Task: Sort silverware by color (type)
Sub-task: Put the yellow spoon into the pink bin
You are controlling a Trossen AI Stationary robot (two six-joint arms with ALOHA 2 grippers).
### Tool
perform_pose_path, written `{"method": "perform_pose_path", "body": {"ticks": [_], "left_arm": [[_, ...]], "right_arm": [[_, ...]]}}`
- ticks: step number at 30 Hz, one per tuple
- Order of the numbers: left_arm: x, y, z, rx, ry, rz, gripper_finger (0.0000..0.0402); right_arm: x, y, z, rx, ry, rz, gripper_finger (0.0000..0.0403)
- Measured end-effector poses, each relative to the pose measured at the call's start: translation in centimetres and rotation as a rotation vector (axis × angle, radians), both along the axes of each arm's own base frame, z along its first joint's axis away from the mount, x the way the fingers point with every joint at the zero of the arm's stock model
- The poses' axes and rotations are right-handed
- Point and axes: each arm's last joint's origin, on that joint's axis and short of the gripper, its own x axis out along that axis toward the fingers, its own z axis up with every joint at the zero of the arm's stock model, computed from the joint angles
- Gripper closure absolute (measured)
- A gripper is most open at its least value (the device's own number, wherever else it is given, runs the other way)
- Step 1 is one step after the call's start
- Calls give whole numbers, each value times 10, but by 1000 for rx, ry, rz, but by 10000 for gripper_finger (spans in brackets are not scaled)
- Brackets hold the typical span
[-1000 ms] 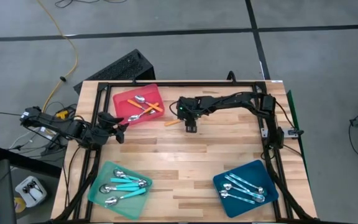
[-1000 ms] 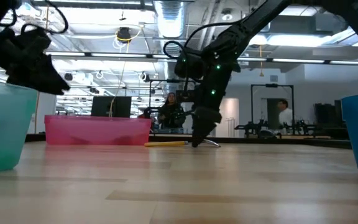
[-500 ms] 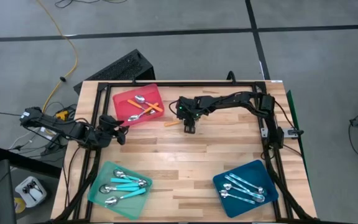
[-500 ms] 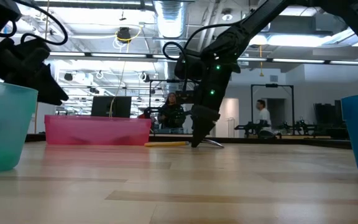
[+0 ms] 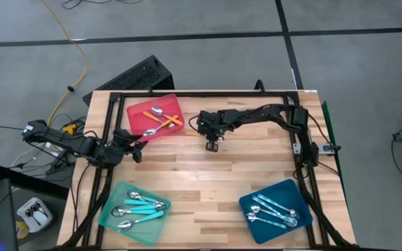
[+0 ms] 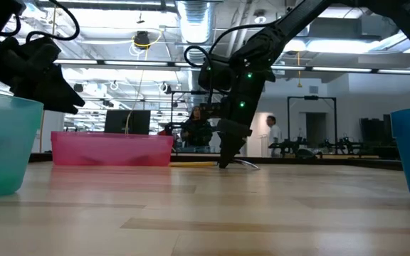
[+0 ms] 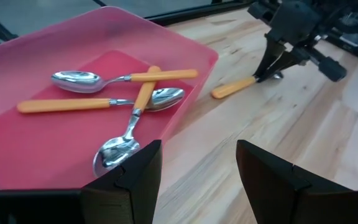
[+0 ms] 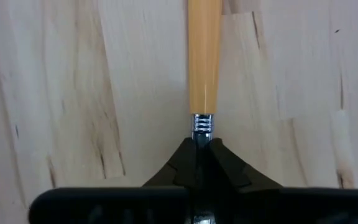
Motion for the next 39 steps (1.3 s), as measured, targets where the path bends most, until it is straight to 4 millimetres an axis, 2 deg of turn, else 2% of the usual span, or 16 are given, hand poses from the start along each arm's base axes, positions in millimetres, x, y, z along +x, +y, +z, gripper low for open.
{"method": "perform_pose_path", "body": {"ticks": [6, 18, 24, 31, 39], "left_arm": [[2, -1, 5, -23, -20, -28, 212], [4, -2, 47, 7, -80, -108, 212], [3, -2, 52, 32, -76, -118, 212], [3, -2, 51, 39, -64, -120, 212], [3, -2, 51, 52, -67, -100, 212]], "right_arm": [[3, 12, 0, -9, 0, 24, 358], [7, 29, 0, -40, 5, 45, 358], [8, 37, 0, -36, 4, 48, 358], [6, 52, 17, 19, -28, 87, 358], [9, 66, 56, -29, -200, 109, 358]]}}
